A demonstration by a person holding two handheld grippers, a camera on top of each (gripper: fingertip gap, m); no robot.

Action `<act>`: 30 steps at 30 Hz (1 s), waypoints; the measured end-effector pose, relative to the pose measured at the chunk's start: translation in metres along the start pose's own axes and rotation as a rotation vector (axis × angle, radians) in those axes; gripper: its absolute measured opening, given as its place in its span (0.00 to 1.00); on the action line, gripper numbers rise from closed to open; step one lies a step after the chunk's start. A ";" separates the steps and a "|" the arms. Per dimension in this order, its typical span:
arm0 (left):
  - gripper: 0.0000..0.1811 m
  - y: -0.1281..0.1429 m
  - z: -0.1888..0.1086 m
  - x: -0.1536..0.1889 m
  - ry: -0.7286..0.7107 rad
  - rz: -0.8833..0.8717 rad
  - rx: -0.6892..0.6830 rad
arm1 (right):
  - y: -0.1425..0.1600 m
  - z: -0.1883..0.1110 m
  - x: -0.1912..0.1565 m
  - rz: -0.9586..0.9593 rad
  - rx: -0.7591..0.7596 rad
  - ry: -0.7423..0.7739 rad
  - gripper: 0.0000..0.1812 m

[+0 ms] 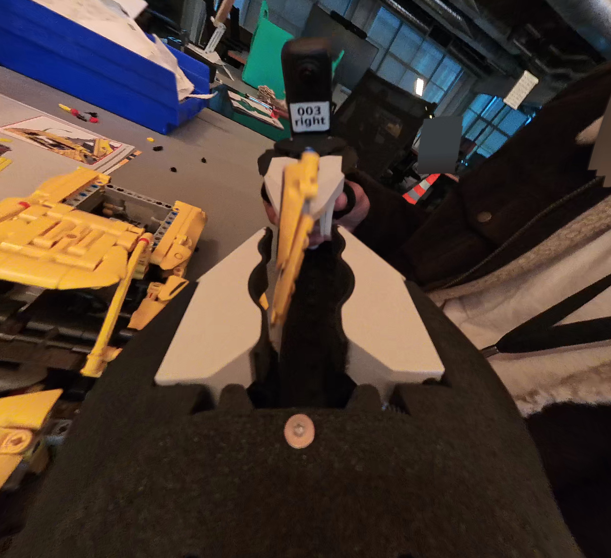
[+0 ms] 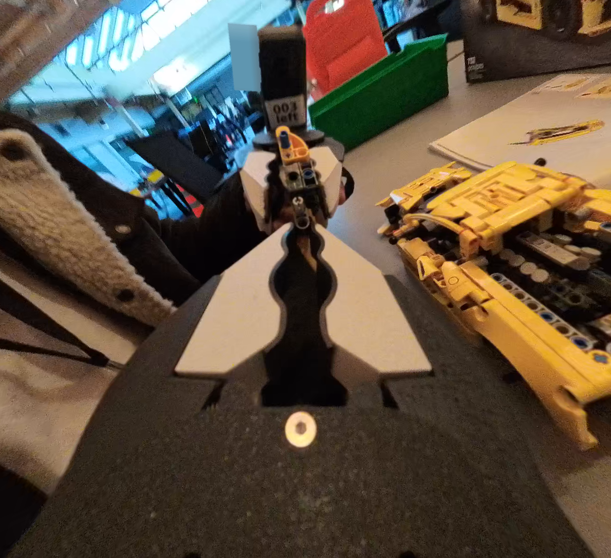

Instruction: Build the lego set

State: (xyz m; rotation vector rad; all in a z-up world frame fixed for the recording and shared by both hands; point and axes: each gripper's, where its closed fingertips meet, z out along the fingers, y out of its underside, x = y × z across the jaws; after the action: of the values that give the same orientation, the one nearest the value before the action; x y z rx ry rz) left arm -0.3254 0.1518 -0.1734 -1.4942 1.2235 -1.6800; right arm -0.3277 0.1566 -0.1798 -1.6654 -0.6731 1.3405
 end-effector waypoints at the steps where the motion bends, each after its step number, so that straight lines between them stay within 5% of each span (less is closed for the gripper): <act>1: 0.20 -0.001 -0.002 -0.002 -0.005 -0.012 0.015 | -0.006 -0.003 0.003 0.045 0.062 -0.007 0.04; 5: 0.17 0.002 0.002 -0.006 -0.026 -0.035 0.016 | -0.023 -0.010 0.002 0.142 0.230 -0.061 0.04; 9: 0.05 -0.002 0.006 -0.003 -0.016 -0.042 0.060 | -0.021 -0.003 -0.004 0.137 0.219 -0.085 0.04; 13: 0.03 0.006 0.005 0.001 0.030 -0.078 0.007 | -0.021 -0.008 -0.010 0.062 0.183 -0.117 0.16; 18: 0.03 0.023 0.003 0.009 0.107 -0.119 -0.104 | -0.001 -0.008 -0.012 -0.062 -0.065 -0.122 0.14; 25: 0.03 0.038 0.005 0.017 0.143 -0.103 -0.195 | 0.000 -0.019 0.002 0.054 -0.114 -0.149 0.29; 28: 0.03 0.055 0.013 0.024 0.162 -0.073 -0.287 | 0.008 -0.012 -0.014 0.065 -0.182 -0.236 0.23; 30: 0.03 0.056 0.013 0.023 0.157 -0.072 -0.292 | 0.018 -0.010 -0.015 0.059 -0.250 -0.244 0.10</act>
State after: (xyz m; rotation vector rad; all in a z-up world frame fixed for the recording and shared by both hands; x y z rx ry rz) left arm -0.3257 0.1054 -0.2141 -1.6160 1.5715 -1.7509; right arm -0.3238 0.1327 -0.1880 -1.7427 -0.9742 1.5705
